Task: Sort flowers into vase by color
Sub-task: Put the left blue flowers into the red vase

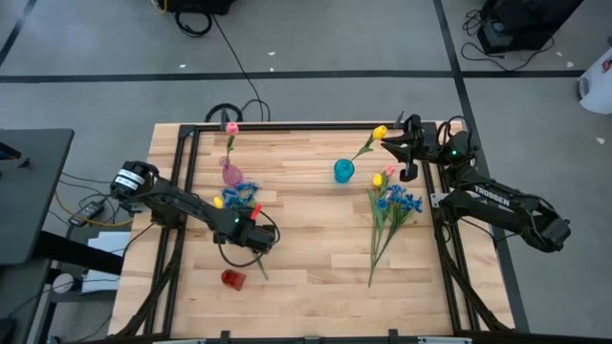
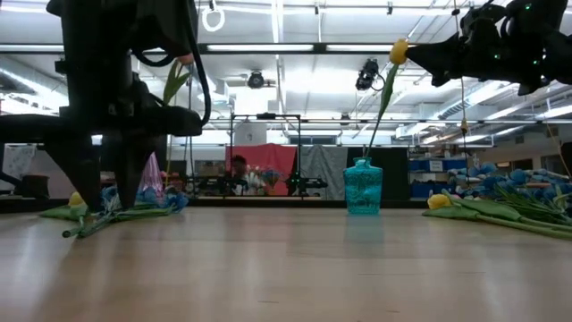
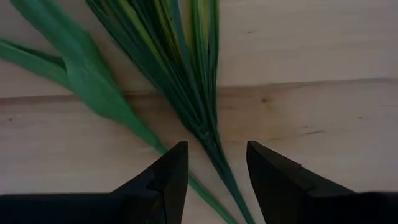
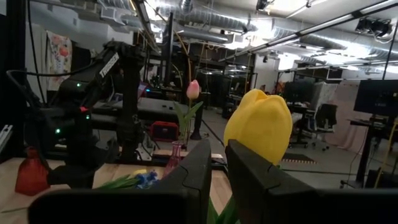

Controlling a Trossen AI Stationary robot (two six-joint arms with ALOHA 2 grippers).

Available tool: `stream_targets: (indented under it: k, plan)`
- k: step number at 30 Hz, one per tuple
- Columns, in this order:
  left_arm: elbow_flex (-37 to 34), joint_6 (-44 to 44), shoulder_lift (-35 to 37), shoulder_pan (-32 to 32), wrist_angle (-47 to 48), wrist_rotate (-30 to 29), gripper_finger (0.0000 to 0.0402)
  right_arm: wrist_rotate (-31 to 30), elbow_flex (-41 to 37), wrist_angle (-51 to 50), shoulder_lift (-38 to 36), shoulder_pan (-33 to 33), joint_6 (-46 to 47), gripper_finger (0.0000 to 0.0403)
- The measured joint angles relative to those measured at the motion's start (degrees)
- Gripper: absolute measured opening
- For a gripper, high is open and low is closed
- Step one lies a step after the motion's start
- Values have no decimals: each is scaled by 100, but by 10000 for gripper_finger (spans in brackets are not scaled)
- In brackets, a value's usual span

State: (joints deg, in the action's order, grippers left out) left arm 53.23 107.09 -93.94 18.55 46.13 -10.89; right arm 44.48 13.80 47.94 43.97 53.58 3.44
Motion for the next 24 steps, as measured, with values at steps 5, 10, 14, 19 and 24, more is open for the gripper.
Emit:
stream_targets:
  k: [5, 10, 14, 19, 24]
  plan:
    - [0, 1, -262, -18, -31, 84, 168, 4, 0, 0, 0, 0, 0, 65]
    - [17, -165, -366, -18, -48, 140, 163, 9, 0, 0, 0, 0, 0, 65]
    - [17, -185, -373, -18, -50, 134, 126, 5, 0, 0, 0, 0, 0, 65]
    - [11, -186, -378, -9, -29, 127, 47, 3, 0, 0, 0, 0, 0, 65]
    - [16, -336, -378, -5, -57, 53, 13, 1, 0, 0, 0, 0, 0, 65]
